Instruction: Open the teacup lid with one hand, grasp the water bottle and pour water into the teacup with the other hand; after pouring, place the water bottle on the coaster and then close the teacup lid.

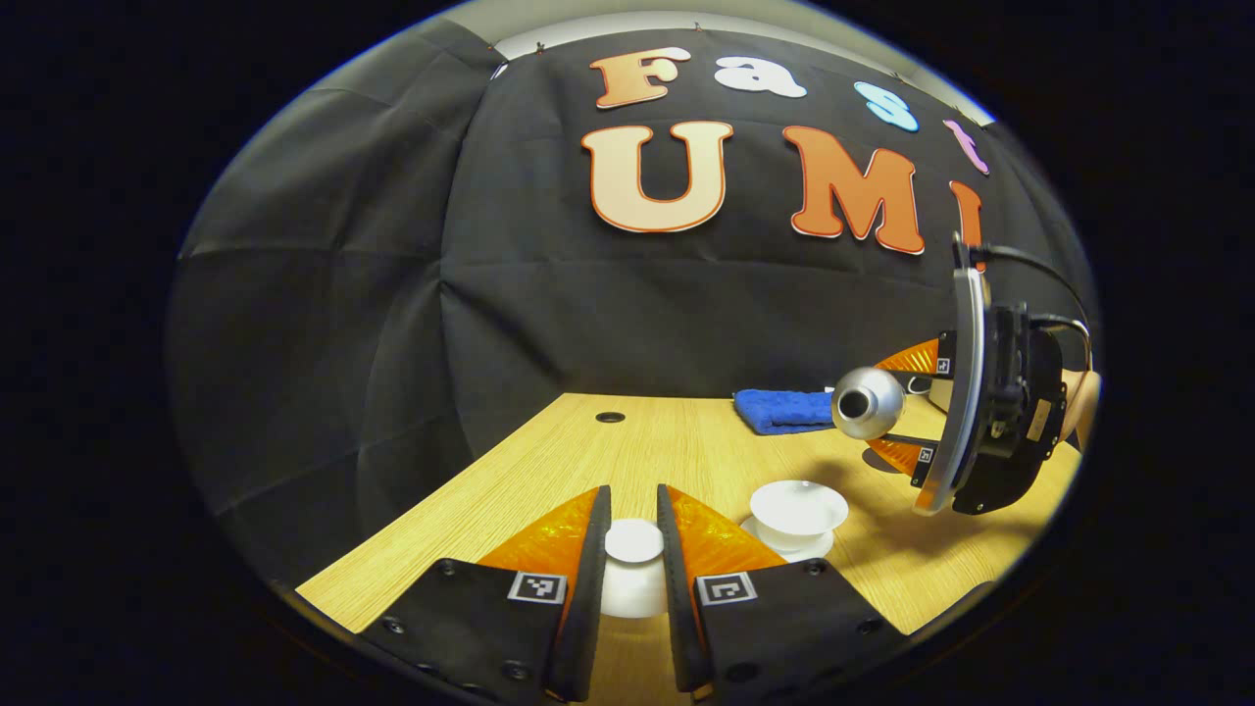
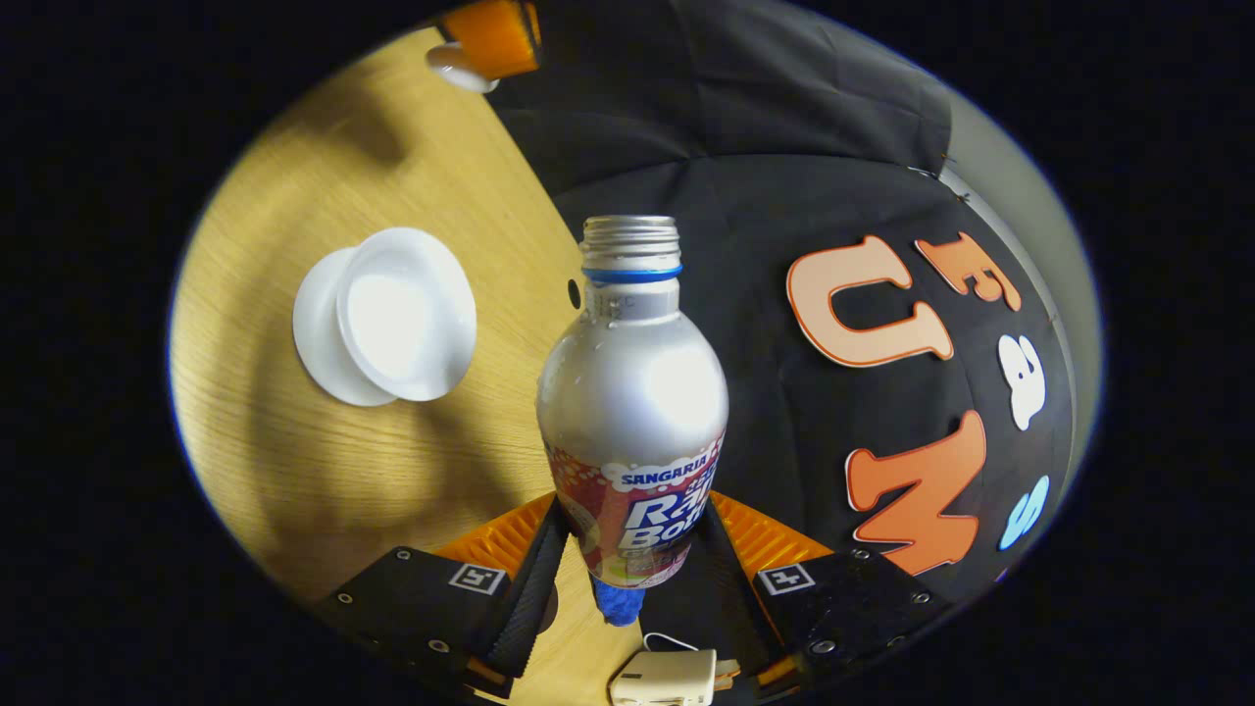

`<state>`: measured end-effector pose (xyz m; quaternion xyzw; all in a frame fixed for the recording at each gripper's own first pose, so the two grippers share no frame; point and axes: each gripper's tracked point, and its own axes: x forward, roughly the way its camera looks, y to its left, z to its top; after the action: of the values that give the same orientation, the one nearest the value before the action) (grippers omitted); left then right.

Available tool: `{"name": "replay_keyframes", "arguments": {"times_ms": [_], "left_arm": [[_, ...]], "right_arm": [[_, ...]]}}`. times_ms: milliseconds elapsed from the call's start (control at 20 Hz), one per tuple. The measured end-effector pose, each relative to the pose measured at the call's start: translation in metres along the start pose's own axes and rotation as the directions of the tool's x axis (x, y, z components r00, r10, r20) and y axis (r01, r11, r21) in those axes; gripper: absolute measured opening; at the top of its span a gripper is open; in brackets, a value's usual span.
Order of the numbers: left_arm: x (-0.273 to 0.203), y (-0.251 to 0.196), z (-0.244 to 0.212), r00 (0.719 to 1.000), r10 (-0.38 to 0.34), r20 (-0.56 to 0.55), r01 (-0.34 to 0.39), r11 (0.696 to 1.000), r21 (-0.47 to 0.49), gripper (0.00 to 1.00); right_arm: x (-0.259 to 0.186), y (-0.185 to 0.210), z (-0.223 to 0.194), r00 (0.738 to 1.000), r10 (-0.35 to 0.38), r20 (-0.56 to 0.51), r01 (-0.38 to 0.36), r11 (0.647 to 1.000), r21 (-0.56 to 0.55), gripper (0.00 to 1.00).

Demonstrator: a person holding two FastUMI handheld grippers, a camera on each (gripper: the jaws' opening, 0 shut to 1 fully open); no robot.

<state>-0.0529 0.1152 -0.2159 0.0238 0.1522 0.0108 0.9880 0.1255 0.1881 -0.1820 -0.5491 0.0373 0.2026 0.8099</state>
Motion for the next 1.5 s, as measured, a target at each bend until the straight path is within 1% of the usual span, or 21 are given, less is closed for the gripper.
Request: {"name": "replay_keyframes", "arguments": {"times_ms": [100,200,350,500,700,800,950,1000,1200,1400,1500], "left_arm": [[0.001,-0.008,0.007,1.0,-0.011,0.007,0.011,1.0,0.014,0.35],[0.002,-0.016,0.014,1.0,-0.023,0.016,0.023,1.0,0.017,0.34],[0.004,-0.031,0.022,0.998,-0.05,0.024,0.05,0.999,0.014,0.34],[0.011,-0.046,0.026,0.997,-0.073,0.024,0.073,0.997,0.02,0.34],[0.02,-0.068,0.029,0.994,-0.108,0.017,0.107,0.994,0.026,0.34],[0.026,-0.079,0.031,0.992,-0.124,0.015,0.124,0.992,0.031,0.34],[0.036,-0.095,0.031,0.99,-0.143,0.013,0.142,0.989,0.033,0.34],[0.04,-0.1,0.029,0.989,-0.151,0.009,0.15,0.988,0.029,0.34],[0.055,-0.116,0.021,0.985,-0.171,-0.016,0.171,0.985,0.016,0.35],[0.071,-0.127,0.007,0.982,-0.185,-0.046,0.186,0.982,0.011,0.35],[0.074,-0.131,-0.004,0.979,-0.191,-0.076,0.193,0.981,0.017,0.35]], "right_arm": [[-0.002,-0.015,-0.005,1.0,-0.007,0.002,0.006,0.996,0.089,0.78],[-0.003,-0.024,-0.012,1.0,-0.004,0.0,0.004,0.982,0.19,0.78],[-0.009,-0.032,-0.025,1.0,0.005,-0.011,-0.001,0.938,0.346,0.78],[-0.013,-0.043,-0.039,1.0,0.012,-0.023,0.0,0.882,0.471,0.78],[-0.026,-0.057,-0.05,1.0,0.011,-0.001,-0.008,0.803,0.596,0.79],[-0.028,-0.06,-0.052,1.0,0.009,-0.006,-0.003,0.757,0.654,0.78],[-0.024,-0.064,-0.075,0.999,0.014,-0.034,0.015,0.679,0.734,0.78],[-0.025,-0.057,-0.074,0.999,0.018,-0.046,0.023,0.657,0.753,0.78],[-0.021,-0.052,-0.098,0.996,0.037,-0.076,0.04,0.588,0.808,0.78],[-0.012,-0.047,-0.11,0.996,0.05,-0.074,0.039,0.502,0.864,0.78],[-0.008,-0.039,-0.115,0.995,0.065,-0.08,0.04,0.473,0.88,0.78]]}}
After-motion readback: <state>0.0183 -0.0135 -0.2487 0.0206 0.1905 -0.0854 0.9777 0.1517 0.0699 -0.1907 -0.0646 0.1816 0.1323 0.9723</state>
